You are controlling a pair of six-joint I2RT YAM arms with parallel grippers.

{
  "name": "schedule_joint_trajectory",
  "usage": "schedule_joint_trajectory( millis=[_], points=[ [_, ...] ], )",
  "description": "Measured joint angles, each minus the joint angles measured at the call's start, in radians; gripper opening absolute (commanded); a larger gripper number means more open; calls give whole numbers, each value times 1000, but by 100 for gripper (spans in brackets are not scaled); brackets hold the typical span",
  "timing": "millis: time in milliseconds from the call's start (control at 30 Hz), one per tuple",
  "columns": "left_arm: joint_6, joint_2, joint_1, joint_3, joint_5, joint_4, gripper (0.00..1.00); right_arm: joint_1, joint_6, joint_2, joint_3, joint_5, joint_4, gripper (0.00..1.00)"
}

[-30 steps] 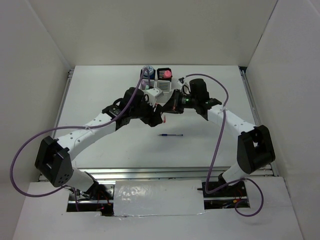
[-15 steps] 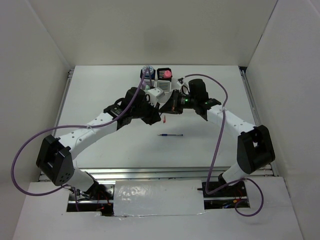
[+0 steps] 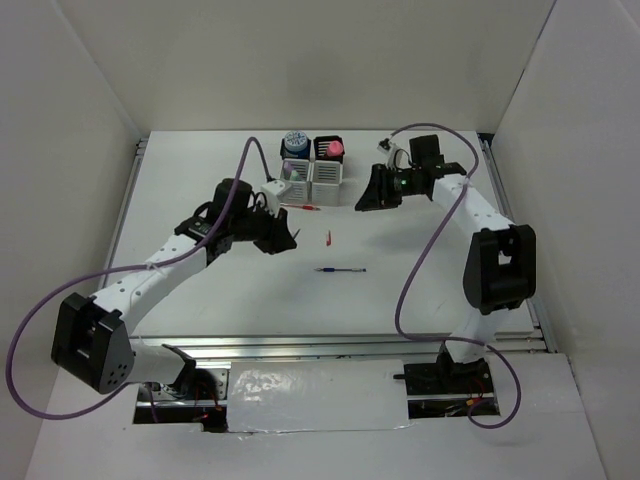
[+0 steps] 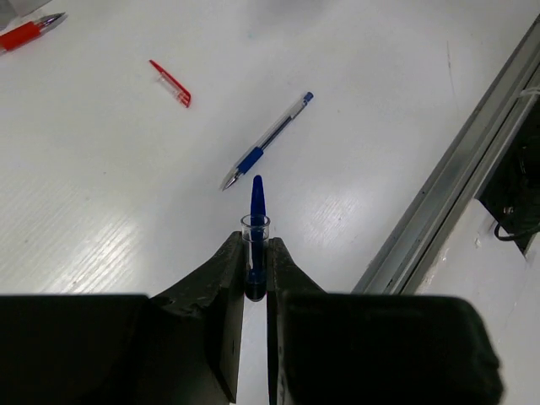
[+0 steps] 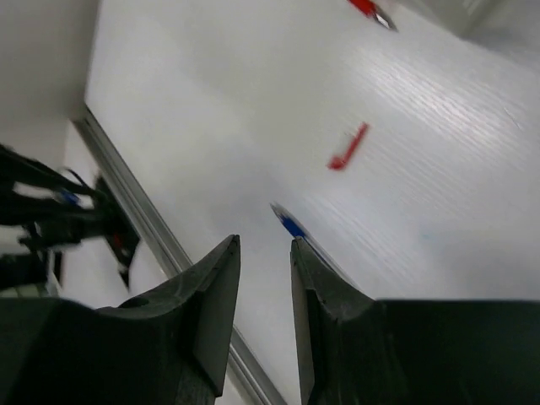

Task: Sort the stationery into containers
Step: Pick up the pen cap from the center of the board, then pick up the pen from the center of the board.

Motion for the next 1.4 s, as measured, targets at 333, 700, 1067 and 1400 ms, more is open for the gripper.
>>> schedule_joint_trajectory(
  millis=[333, 700, 1067, 1400],
  points=[
    [37, -72, 172, -59, 203, -33, 0, 135, -630, 124, 116, 211, -445, 35],
    [98, -117, 248, -90, 263, -86, 0, 341, -780, 182, 132, 397, -458, 35],
    [120, -123, 262, -111, 261, -104, 0, 409, -847, 273, 132, 468, -456, 39],
    [121, -122, 263, -115, 252, -105, 0, 435, -904, 304, 122, 551, -442, 38]
  ],
)
